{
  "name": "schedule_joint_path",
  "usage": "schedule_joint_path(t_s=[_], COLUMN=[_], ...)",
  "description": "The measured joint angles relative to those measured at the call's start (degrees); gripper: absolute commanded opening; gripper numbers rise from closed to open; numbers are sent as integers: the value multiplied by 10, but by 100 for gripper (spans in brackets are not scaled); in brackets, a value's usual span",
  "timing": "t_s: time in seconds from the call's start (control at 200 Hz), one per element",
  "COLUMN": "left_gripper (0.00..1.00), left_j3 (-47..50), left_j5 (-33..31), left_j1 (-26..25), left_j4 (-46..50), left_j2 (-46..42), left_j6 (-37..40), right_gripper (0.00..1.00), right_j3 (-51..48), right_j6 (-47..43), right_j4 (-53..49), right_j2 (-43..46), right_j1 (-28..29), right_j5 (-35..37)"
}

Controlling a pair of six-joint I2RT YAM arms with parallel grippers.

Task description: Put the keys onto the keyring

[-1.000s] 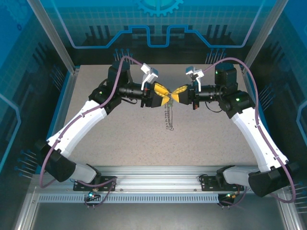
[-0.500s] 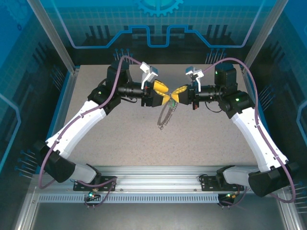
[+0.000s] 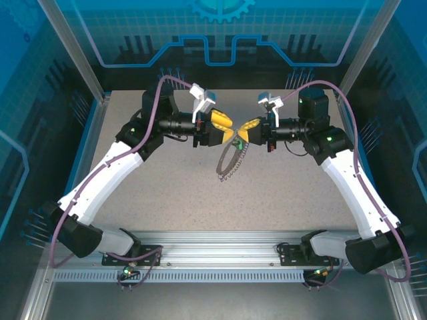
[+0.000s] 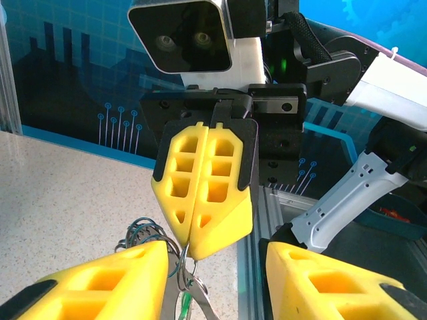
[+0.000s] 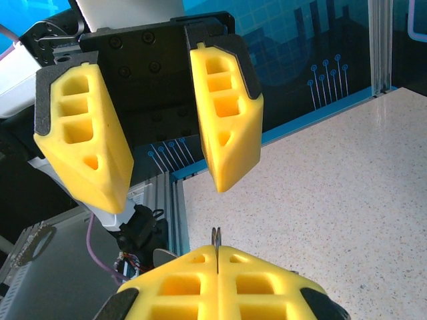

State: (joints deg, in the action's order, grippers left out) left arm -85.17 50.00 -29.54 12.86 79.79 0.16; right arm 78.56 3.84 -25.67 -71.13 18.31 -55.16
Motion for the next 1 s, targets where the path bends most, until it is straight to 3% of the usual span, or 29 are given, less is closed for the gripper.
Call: schedule_joint_path(t_s=[0.375,0.84,1.0], left_gripper=[43,11,4], left_j3=[0,-2,-2], left_j5=[3,10,11], left_j1=[-4,-12,-12], left_j4=[4,12,16], left_j2=[21,30,31], left_j6=[0,2,4], right_gripper=[0,0,0], right_j3=[0,-1,-3], right_j6=[0,0,2], right_j4=[0,1,1], right_j2=[0,0,0], right_j1=[0,0,0], right_j5=[0,-8,-9])
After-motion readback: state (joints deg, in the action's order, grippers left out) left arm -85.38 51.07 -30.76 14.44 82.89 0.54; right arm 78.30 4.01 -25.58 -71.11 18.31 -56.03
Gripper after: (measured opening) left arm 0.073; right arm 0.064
